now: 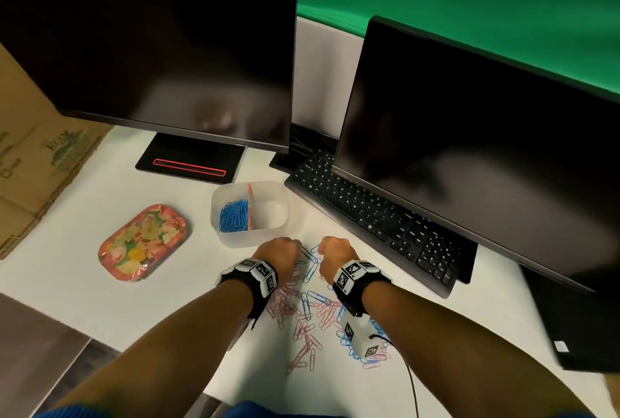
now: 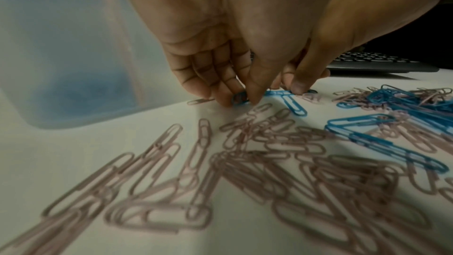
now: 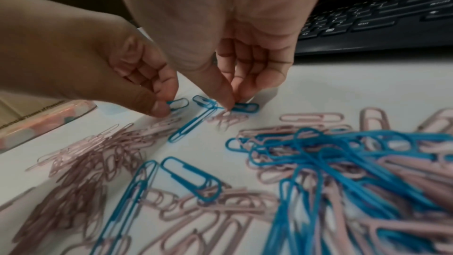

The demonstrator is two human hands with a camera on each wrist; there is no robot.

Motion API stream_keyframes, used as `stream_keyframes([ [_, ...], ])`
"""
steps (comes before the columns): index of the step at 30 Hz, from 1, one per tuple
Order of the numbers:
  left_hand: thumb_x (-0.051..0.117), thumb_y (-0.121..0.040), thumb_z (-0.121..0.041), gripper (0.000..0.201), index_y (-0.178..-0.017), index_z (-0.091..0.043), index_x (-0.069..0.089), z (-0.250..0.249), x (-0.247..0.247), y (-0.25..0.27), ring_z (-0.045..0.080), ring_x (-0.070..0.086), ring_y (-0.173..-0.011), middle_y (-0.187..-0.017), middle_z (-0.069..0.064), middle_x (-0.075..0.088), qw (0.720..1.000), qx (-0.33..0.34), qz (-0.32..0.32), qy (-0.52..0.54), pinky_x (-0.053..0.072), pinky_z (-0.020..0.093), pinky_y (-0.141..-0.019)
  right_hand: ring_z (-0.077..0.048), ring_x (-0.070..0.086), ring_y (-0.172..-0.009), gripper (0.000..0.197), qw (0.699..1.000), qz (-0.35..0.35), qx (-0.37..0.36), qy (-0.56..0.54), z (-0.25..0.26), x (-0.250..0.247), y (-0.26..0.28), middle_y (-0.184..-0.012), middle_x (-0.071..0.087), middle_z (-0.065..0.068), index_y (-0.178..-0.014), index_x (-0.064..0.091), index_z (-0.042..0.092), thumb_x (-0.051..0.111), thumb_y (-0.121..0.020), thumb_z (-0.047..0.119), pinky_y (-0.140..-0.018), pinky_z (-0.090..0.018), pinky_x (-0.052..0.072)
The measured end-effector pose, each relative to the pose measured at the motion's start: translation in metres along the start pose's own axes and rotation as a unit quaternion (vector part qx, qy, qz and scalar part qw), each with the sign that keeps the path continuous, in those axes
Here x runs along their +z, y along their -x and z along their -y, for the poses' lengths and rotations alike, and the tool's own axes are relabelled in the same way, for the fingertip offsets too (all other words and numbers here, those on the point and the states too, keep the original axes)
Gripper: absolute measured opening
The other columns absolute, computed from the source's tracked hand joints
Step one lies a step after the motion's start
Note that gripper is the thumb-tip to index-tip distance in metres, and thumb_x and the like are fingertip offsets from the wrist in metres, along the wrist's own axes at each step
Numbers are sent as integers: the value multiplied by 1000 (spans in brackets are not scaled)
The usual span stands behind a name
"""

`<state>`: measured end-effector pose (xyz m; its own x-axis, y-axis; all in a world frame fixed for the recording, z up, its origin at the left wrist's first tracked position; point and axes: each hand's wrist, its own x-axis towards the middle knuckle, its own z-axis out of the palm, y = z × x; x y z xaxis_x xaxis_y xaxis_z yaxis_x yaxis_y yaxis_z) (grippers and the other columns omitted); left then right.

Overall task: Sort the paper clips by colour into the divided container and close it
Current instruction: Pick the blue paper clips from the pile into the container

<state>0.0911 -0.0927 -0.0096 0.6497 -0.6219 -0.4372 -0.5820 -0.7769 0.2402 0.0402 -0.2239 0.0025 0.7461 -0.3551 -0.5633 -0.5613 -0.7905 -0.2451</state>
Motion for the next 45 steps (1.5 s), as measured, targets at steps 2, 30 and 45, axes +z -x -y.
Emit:
stream_keyframes([
  [2,49,-87,-10,25,-112,-14,53,0,-2,-2,30,59,-100,-110,11,62,999,0,-11,30,48,38,-82,-29,63,-105,36,1000,4,-3,3,-1,0,1,-119,61,-13,-116,59,11,63,-82,3,-86,-33,55],
  [30,51,-89,-11,26,-115,-15,52,-9,4,-19,31,61,-98,-105,12,64,997,0,-10,70,45,34,-76,-22,57,-105,17,991,-22,-111,73,-30,-5,-4,-116,50,-3,-94,60,21,49,-89,9,-87,-30,50],
  [45,58,-80,-19,7,-74,-22,55,-14,7,-6,16,53,-72,-72,-5,57,924,-105,-29,367,38,23,-62,-27,57,-103,24,970,-13,-211,115,-13,-8,-23,-106,61,-9,-99,63,15,54,-82,0,-80,-30,49],
])
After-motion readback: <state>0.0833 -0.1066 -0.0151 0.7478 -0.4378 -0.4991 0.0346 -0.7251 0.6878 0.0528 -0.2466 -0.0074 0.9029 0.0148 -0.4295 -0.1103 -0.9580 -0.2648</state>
